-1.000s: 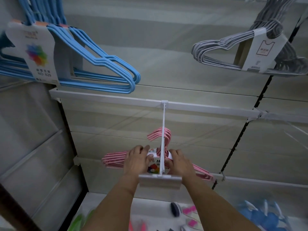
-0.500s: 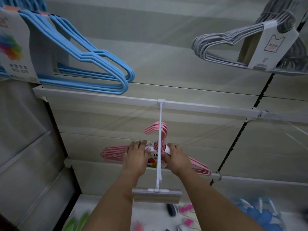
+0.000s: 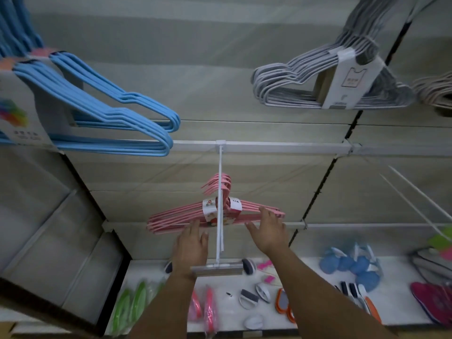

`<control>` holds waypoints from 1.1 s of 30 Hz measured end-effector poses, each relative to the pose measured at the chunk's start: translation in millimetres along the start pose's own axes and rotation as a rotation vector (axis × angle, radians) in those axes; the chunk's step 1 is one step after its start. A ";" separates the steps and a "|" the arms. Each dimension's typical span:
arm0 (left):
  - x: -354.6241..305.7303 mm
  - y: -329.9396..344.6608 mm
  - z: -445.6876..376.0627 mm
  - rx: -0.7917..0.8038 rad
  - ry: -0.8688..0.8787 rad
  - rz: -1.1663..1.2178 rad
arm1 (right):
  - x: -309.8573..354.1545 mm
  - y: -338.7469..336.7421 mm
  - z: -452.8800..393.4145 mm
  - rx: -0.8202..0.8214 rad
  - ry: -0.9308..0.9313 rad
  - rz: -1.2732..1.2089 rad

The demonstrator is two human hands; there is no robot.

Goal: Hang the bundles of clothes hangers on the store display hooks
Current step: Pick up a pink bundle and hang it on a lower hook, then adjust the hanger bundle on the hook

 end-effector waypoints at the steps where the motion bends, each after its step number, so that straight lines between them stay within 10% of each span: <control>1: 0.2 3.2 9.0 0.025 -0.032 0.005 | -7.1 0.1 8.3 0.009 0.049 -0.031; 7: -42.7 19.3 53.0 0.137 -0.178 0.237 | -61.8 -19.8 59.4 0.053 0.251 -0.152; 33: -475.0 239.4 339.8 0.668 0.817 -0.050 | -491.1 -238.4 378.2 -0.412 0.946 -0.296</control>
Point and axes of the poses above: each hand's wrist, its own z-axis away from the middle knuckle, its own y-axis out of the palm, x = y × z, the point moved 1 cm from there along -z, towards the middle knuckle, and after that the axes turned 5 degrees about y, right-handed, at the moved point
